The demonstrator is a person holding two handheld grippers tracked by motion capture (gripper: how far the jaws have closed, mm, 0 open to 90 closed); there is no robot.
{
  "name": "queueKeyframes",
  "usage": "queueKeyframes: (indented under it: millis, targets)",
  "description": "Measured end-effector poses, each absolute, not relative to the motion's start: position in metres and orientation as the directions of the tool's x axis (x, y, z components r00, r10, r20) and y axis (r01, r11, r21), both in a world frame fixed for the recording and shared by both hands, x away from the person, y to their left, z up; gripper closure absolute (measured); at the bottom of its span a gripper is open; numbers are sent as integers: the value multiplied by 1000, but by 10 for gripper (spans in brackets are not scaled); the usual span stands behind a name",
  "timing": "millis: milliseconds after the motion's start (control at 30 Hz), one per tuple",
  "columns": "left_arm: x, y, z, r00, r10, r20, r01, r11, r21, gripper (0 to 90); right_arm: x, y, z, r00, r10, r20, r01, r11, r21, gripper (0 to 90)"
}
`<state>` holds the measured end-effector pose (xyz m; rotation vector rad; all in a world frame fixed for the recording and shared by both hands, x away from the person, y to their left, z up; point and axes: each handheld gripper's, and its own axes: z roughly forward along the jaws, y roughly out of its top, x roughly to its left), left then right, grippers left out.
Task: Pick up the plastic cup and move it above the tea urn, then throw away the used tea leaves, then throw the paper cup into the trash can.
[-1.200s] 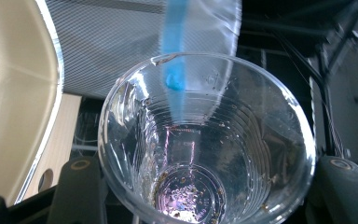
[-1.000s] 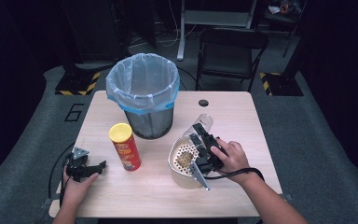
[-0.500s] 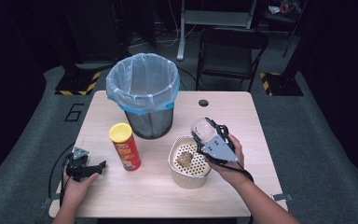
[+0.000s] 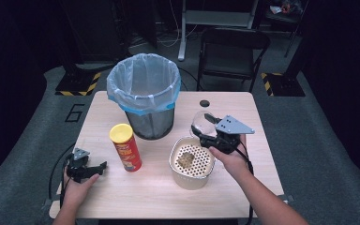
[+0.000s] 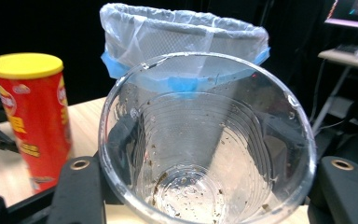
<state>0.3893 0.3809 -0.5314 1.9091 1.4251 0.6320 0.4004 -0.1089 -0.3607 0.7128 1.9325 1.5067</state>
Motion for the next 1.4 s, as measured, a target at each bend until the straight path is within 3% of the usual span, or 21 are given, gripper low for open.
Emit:
queueKeyframes:
  millis: [167, 733, 1100, 1400]
  targets:
    - [389, 381, -532, 288, 958, -11, 637, -183, 749, 134, 405, -109, -352, -715, 698, -50, 124, 198, 972, 359]
    - [389, 380, -531, 285, 959, -9, 637, -182, 749, 134, 408, -100, -317, -745, 666, -32, 139, 203, 969, 359]
    - [388, 380, -531, 286, 958, -9, 639, -183, 747, 131, 405, -85, -284, -760, 648, -53, 106, 203, 973, 359]
    - [388, 378, -532, 290, 957, -9, 637, -187, 748, 121, 427, -51, -240, -762, 640, -95, 53, 208, 977, 358]
